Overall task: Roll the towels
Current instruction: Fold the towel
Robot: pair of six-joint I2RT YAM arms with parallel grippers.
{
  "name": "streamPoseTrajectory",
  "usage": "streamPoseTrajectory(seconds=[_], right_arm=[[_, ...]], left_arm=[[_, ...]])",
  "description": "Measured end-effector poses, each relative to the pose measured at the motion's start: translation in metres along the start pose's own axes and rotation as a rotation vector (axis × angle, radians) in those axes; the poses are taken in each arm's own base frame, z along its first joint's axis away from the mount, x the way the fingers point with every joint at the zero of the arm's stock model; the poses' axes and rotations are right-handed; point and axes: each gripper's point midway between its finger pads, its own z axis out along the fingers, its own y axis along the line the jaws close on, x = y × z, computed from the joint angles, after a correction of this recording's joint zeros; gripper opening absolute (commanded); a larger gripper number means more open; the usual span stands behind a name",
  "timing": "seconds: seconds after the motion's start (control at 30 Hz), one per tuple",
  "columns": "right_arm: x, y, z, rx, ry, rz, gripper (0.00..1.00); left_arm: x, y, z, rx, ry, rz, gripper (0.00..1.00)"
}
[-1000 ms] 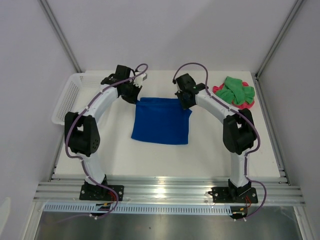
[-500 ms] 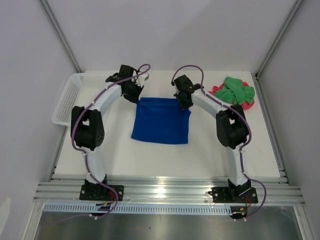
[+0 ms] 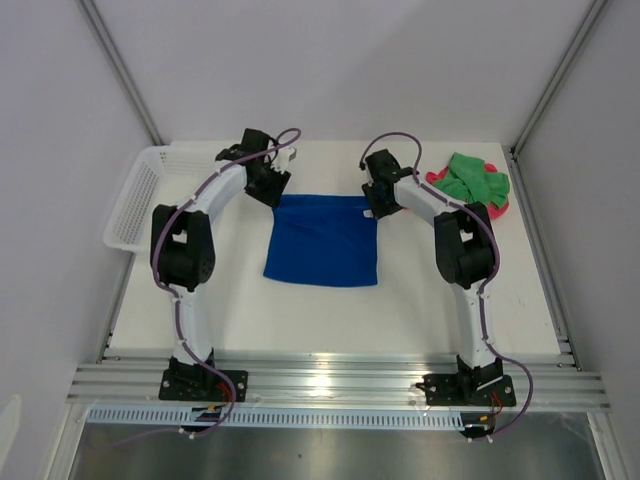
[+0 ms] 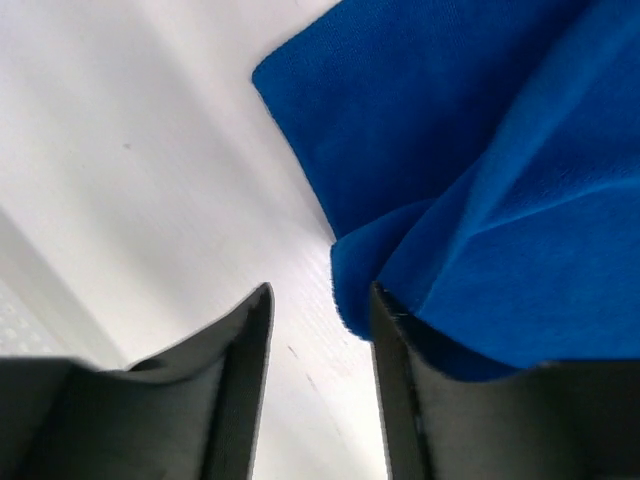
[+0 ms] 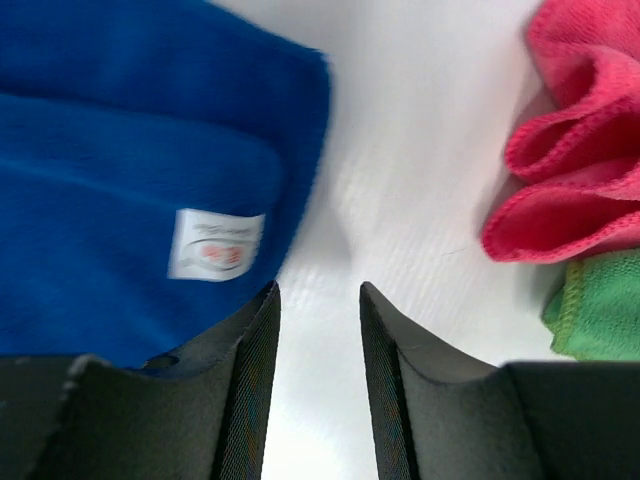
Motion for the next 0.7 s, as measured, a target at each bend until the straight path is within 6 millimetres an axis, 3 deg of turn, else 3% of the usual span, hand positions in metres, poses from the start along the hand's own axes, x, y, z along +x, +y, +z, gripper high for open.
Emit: streamPoseTrajectory(seconds=[0.1, 0.3, 0.43, 0.63, 0.7], right_arm=[[0.002, -0.011, 0.007, -0.02, 0.003, 0.055, 0.38], [-0.001, -0.022, 0.015, -0.087, -0.053, 0.159, 0.3], [0.004, -0.015, 0.011, -0.163, -0.09, 0.196, 0.27], [-0.031, -0.001, 0.001, -0.268, -0.224, 0.238, 0.28], [-0.037, 0.003, -0.001, -0.284, -0.242, 0.255, 0.31]], left_arm=[[-0.003, 0.002, 0.002, 0.008, -0.003, -0.006, 0.64], [-0.02, 0.011, -0.005, 0.013, -0.04, -0.017, 0.63], [-0.031, 0.021, -0.015, 0.022, -0.076, -0.036, 0.63], [-0.028, 0.034, -0.016, 0.032, -0.065, -0.074, 0.73], [-0.029, 0.037, -0.01, 0.035, -0.056, -0.075, 0.82]])
